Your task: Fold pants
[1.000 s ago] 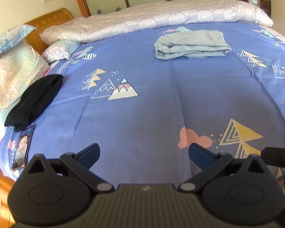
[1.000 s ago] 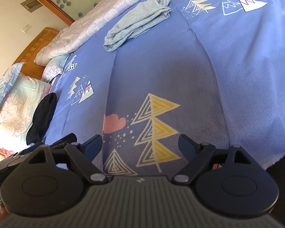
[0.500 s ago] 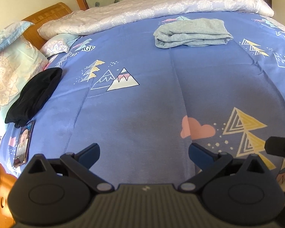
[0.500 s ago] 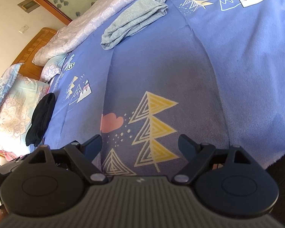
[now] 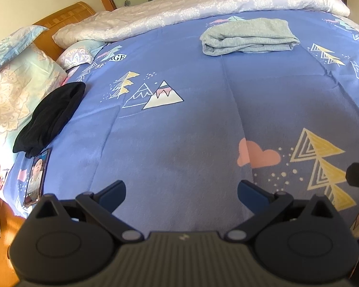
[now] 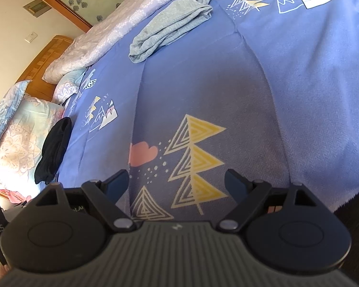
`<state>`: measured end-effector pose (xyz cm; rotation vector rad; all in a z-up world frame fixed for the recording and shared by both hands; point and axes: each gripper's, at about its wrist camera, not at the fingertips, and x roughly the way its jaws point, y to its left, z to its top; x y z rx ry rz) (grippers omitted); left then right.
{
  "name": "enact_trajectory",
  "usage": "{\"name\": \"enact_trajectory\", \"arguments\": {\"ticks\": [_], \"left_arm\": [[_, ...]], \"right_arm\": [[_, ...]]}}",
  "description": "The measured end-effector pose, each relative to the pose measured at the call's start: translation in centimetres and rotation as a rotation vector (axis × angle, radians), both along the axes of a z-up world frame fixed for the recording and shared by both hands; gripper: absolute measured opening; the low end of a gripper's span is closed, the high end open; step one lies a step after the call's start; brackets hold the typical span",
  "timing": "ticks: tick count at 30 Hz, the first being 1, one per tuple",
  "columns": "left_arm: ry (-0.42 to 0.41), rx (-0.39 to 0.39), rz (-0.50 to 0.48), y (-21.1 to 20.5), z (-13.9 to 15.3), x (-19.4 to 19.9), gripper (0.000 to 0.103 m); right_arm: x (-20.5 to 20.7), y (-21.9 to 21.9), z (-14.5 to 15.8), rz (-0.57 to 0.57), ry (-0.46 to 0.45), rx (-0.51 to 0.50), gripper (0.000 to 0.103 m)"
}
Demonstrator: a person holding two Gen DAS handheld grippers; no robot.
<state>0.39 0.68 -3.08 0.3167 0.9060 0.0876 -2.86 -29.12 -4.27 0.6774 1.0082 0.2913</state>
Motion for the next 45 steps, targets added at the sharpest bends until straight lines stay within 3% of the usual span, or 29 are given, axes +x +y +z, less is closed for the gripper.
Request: {"name": "enact_trajectory", "arguments": {"ticks": [8,45], "left_arm": [[-0.006,0.026,0.000,0.12,-0.15,-0.19,0.103],[0.051,0.005,0.021,0.71,-0.89,0.16,0.103]], "right_arm": [[-0.03,-0.09,0.08,0.000,0.001,0.006,0.089],[-0.35,0.17,0.07,-0.009,0.007,0.013,0.089]]}}
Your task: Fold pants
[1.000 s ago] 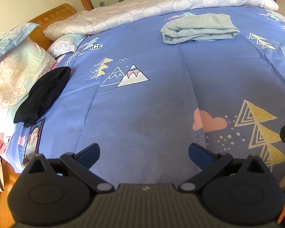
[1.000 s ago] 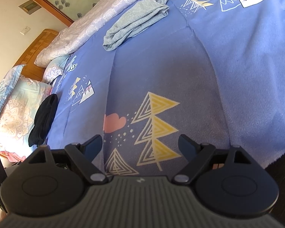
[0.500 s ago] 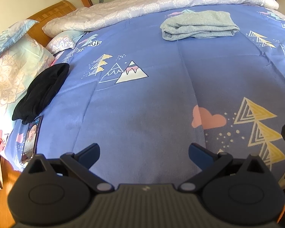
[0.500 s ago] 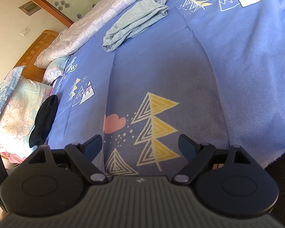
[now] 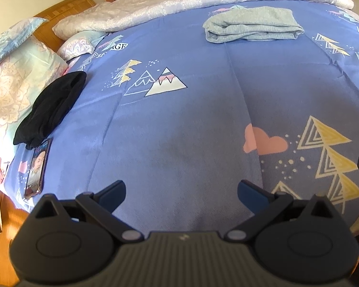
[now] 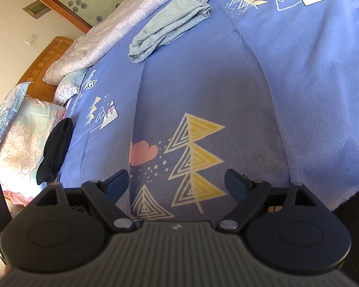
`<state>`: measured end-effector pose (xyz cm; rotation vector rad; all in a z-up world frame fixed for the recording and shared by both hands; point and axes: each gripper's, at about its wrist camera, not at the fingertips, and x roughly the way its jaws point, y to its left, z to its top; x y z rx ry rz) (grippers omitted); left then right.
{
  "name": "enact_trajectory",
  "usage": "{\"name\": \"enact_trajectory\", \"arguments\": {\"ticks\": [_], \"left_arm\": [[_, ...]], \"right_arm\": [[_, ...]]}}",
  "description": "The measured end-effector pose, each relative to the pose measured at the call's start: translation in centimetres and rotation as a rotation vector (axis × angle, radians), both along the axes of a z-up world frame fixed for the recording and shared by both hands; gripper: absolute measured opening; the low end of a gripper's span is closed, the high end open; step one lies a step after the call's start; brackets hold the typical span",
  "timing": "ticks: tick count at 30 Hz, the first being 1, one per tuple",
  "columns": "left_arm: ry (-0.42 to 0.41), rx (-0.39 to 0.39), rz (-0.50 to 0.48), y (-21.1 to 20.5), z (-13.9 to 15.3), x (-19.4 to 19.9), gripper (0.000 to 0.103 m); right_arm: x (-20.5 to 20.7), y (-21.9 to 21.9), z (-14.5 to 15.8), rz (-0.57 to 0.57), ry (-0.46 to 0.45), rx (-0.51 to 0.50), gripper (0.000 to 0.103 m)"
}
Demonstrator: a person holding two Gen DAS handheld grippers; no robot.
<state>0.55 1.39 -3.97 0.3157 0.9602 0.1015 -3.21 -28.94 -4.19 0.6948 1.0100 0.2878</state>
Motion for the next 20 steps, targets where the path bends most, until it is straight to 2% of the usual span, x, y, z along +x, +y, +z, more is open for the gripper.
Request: {"name": "enact_trajectory", "arguments": {"ticks": [12,20], "left_arm": [[0.023,-0.014,0.001,-0.05,-0.32,-0.02,0.103],[0.031,-0.056,-0.029,-0.26,-0.17,-0.13,0.103]], "right_arm": [[-0.04,-0.02,-0.28,-0.002,0.006,0.001,0.089],[-0.01,0.01,-0.31,-0.001,0.003,0.000,0.089]]}}
